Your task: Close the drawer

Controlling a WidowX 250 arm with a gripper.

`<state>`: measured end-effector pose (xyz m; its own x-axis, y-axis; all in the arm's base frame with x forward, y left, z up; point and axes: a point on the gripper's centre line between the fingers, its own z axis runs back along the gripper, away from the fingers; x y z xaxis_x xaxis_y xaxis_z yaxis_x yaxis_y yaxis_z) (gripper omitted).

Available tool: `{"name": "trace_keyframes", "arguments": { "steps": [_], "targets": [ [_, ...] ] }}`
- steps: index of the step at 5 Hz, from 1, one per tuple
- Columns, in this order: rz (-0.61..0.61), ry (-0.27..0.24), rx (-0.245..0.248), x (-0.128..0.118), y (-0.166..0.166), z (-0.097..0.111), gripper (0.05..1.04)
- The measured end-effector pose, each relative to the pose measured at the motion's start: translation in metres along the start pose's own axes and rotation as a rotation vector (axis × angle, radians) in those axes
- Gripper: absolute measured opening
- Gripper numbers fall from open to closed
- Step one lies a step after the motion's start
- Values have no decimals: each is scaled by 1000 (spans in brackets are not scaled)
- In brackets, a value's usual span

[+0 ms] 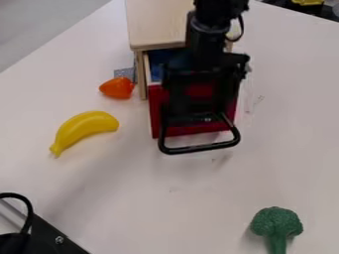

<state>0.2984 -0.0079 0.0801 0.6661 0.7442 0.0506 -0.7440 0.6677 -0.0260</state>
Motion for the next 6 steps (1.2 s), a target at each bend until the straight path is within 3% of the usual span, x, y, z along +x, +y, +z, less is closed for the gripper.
{"name": "trace_keyframes", "arguments": {
  "steps": [1,2,3,4,5,6],
  "targets": [
    [57,-40,-69,26,-5,23,999],
    [78,-45,-102,37,-9,34,999],
    [84,-12,-85,42,-8,33,999],
    [84,3,-83,40,-8,33,999],
    [55,55,-129,17,0,57,999],
    [9,77,-114,-9,14,58,999]
  ]
}}
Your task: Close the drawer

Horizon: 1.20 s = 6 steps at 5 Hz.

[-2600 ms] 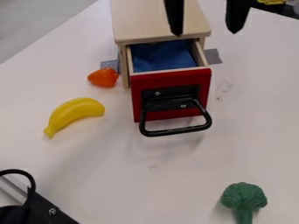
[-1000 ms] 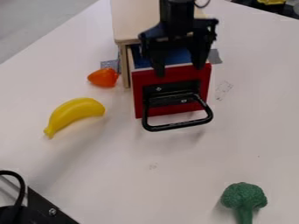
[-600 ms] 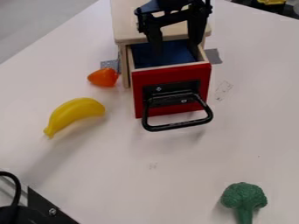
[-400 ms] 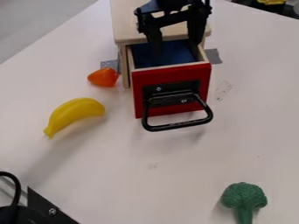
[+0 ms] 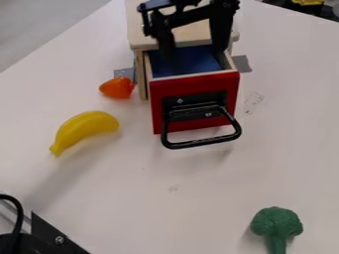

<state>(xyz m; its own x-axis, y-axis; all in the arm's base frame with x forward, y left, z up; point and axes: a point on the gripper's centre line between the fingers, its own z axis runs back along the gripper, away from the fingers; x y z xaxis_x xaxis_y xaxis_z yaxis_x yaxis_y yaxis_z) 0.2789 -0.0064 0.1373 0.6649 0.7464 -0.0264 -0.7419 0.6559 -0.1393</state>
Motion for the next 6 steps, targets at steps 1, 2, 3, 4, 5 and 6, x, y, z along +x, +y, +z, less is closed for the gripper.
{"name": "trace_keyframes", "arguments": {
  "steps": [1,2,3,4,5,6],
  "targets": [
    [-41,-10,74,-1,4,-29,999],
    [-22,-11,175,17,6,-66,999],
    [-2,-27,208,38,-3,-83,999],
    [32,-38,196,61,-13,-80,999],
    [92,-51,152,83,-20,-65,999],
    [98,-59,124,89,-29,-53,999]
  ]
}}
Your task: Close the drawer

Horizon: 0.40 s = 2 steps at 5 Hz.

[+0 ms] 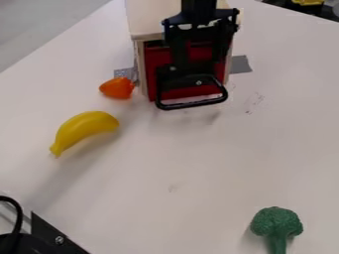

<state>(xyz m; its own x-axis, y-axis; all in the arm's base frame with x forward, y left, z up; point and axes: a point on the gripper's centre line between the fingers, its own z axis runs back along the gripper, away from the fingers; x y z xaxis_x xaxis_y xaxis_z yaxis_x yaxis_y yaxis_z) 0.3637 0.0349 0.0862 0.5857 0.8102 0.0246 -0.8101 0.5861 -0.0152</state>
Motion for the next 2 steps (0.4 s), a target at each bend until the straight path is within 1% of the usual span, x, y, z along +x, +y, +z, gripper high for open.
{"name": "trace_keyframes", "arguments": {
  "steps": [1,2],
  "targets": [
    [9,26,-9,1,-4,9,998],
    [1,62,13,-5,1,5,998]
  ]
}}
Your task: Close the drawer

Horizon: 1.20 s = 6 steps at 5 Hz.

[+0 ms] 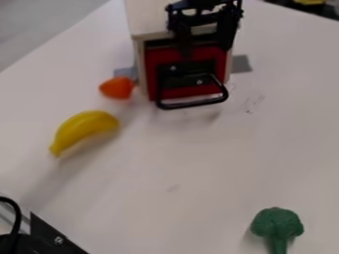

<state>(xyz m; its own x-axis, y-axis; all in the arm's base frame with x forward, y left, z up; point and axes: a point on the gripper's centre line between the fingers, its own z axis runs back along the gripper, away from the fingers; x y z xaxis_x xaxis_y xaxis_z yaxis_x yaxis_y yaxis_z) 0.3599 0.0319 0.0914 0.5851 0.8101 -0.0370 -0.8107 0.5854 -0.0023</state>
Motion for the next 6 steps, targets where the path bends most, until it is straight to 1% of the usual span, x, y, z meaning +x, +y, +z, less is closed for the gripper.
{"name": "trace_keyframes", "arguments": {
  "steps": [1,2,3,4,5,6],
  "targets": [
    [16,111,97,-23,28,-9,999],
    [-17,175,97,-63,45,15,998],
    [-87,187,51,-105,61,52,999],
    [-129,213,8,-126,76,92,999],
    [-27,178,-93,-123,93,144,999],
    [12,90,-304,-111,114,182,999]
  ]
}}
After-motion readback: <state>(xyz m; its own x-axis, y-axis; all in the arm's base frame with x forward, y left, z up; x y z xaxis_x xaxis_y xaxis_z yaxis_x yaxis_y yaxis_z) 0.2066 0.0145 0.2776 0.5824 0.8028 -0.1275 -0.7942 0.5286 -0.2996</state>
